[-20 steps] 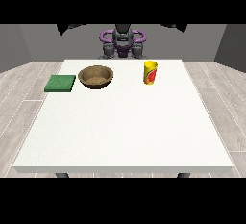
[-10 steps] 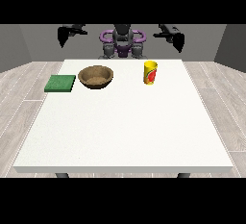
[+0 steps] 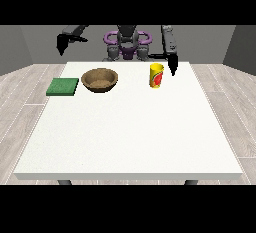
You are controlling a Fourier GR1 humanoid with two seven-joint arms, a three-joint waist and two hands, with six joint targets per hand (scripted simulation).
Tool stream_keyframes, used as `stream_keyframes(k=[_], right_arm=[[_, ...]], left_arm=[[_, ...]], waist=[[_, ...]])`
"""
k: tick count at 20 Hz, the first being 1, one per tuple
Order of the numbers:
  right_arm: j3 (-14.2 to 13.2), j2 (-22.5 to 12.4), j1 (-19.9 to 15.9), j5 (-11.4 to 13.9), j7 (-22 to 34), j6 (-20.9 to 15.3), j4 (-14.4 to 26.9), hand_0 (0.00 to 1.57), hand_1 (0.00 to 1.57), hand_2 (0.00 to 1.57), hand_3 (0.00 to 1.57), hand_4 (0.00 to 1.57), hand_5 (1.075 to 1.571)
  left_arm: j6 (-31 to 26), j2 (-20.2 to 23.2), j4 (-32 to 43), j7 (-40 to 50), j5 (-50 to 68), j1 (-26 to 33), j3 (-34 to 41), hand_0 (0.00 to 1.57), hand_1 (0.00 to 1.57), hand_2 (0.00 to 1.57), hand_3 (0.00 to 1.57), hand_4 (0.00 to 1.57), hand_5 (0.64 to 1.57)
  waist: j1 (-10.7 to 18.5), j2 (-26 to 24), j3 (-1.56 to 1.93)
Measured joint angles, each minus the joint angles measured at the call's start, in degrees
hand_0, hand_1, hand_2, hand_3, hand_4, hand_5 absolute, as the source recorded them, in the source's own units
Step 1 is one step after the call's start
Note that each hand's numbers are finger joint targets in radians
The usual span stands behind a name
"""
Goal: Pick the cup and pour the ball into the bowl, then pick the bowl and place it on the pad
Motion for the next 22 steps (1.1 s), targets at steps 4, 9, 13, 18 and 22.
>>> stream_keyframes(k=[4,9,13,18,22], right_arm=[[-0.72,-0.34,-1.77,-0.37,-1.64,0.66,1.70,0.00,0.00,0.00,0.00,0.00,1.570],[-0.97,-0.86,-2.02,-0.67,-1.36,1.68,2.46,0.00,0.00,0.00,0.00,0.00,1.571],[-0.61,-0.24,-2.70,0.29,-3.65,1.74,4.20,0.00,0.00,0.00,0.00,0.00,1.571],[-0.47,-0.36,-3.44,0.51,-3.54,1.63,3.16,0.00,0.00,0.00,0.00,0.00,1.571],[-1.71,-1.60,-4.26,0.22,-4.65,2.34,4.87,0.00,0.00,0.00,0.00,0.00,1.570]], left_arm=[[1.47,0.01,8.04,-6.05,-0.86,-3.83,0.97,0.00,0.00,0.00,0.00,0.00,1.518],[2.60,0.77,17.89,-11.57,-1.07,-7.63,2.30,0.00,0.00,0.00,0.00,0.00,1.520],[3.56,1.10,23.44,-15.12,-1.59,-10.69,2.51,0.00,0.00,0.00,0.00,0.00,1.523],[4.08,1.90,29.79,-19.85,-1.08,-13.58,3.84,0.00,0.00,0.00,0.00,0.76,1.320],[10.71,2.00,29.48,-22.45,-5.21,-13.04,1.97,1.30,1.30,1.57,1.57,1.43,1.255]], waist=[[-0.59,2.38,-0.01],[-1.20,2.58,-0.01],[-1.41,3.81,0.01],[-2.30,5.35,0.20],[-2.76,5.48,0.51]])
